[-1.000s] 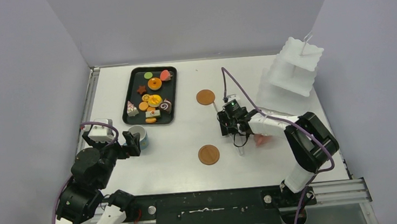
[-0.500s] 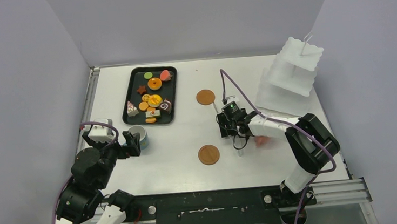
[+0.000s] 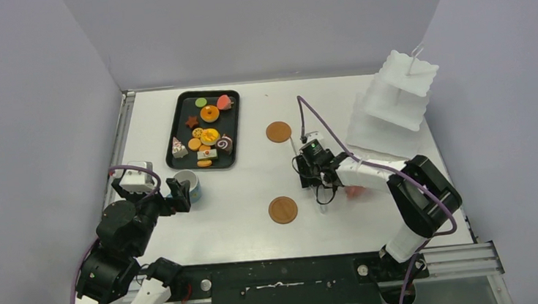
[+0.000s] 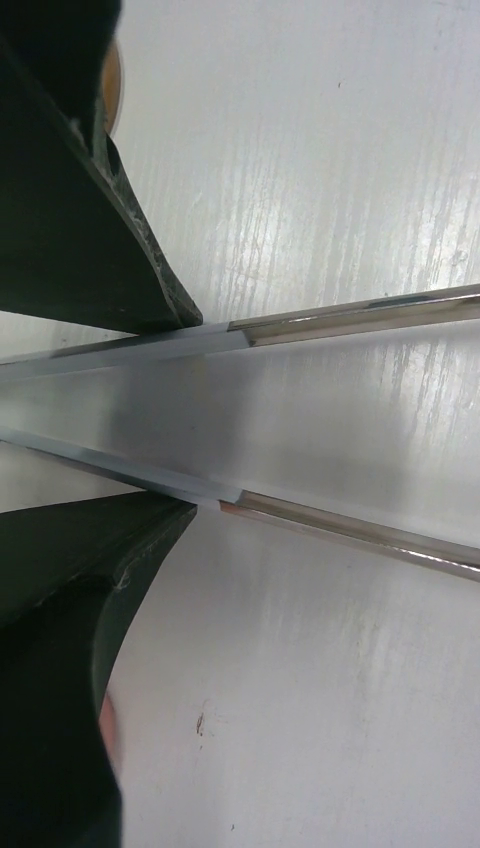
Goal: Serve the afternoon tea
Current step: Adjust the clamp at the center of the board.
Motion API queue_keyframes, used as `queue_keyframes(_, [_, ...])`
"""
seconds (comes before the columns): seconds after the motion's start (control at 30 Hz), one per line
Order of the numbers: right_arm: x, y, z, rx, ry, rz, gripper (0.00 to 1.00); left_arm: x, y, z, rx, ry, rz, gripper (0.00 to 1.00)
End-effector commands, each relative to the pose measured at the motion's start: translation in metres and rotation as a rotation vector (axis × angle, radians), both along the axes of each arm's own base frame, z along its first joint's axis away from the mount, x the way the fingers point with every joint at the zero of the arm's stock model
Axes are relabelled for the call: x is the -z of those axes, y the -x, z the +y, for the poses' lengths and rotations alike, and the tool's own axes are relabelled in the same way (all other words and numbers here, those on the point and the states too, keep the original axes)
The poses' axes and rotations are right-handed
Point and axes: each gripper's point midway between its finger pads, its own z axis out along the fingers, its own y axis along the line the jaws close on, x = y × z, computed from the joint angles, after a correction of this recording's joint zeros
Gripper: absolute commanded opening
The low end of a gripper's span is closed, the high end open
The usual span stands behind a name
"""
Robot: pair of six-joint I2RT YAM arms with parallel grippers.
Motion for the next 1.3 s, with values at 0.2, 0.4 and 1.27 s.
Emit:
queue_keyframes(0.2, [-0.053, 0.003, -0.010, 0.023, 0.017, -0.052, 0.49, -0.014, -0.004, -0.003, 0.012, 0.014, -0.051, 0.97])
queue_keyframes(0.4, [-0.113, 0.005, -0.009, 0.015, -0.018, -0.097, 0.49, -0.014, -0.004, -0.004, 0.015, 0.013, -0.052, 0.97])
queue_keyframes(1.27, [-0.189, -0.021, 0.129, -0.368, -0.092, -0.281, 0.48, -0.016, -0.004, -0.003, 0.016, 0.012, -0.066, 0.97])
